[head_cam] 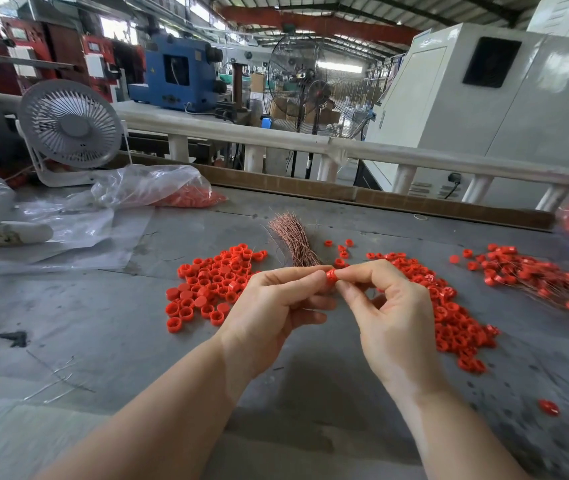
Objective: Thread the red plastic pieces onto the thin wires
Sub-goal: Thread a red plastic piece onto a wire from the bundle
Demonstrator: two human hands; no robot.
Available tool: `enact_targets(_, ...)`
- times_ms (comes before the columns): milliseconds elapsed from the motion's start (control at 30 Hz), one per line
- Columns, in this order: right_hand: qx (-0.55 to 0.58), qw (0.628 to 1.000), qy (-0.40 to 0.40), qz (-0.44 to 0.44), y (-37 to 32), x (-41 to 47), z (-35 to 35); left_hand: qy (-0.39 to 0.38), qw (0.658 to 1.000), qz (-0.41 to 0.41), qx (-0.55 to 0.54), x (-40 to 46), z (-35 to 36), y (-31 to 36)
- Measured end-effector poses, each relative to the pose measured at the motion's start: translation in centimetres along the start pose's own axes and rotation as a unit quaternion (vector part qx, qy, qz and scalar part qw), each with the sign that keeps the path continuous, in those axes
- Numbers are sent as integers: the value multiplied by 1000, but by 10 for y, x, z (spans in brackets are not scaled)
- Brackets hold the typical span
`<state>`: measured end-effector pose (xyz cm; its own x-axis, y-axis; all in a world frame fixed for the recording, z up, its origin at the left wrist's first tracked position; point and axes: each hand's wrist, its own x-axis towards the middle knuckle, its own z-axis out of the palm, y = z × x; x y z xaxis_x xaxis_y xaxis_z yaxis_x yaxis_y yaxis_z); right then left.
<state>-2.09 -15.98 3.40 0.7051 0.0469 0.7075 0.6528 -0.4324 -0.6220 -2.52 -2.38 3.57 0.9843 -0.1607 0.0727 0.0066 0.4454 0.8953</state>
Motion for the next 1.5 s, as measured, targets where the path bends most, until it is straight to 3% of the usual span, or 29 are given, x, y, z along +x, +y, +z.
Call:
enact_targets(367,3,1000,-1,-10,1,0,0,15,999,30,39,1,-1,-3)
enact_targets(867,107,993,-4,57,0,4,-4,23,982,127,140,0,0,-4)
enact_targets(1500,99,993,-49,33,1,4,-5,41,974,152,161,-3,2,0)
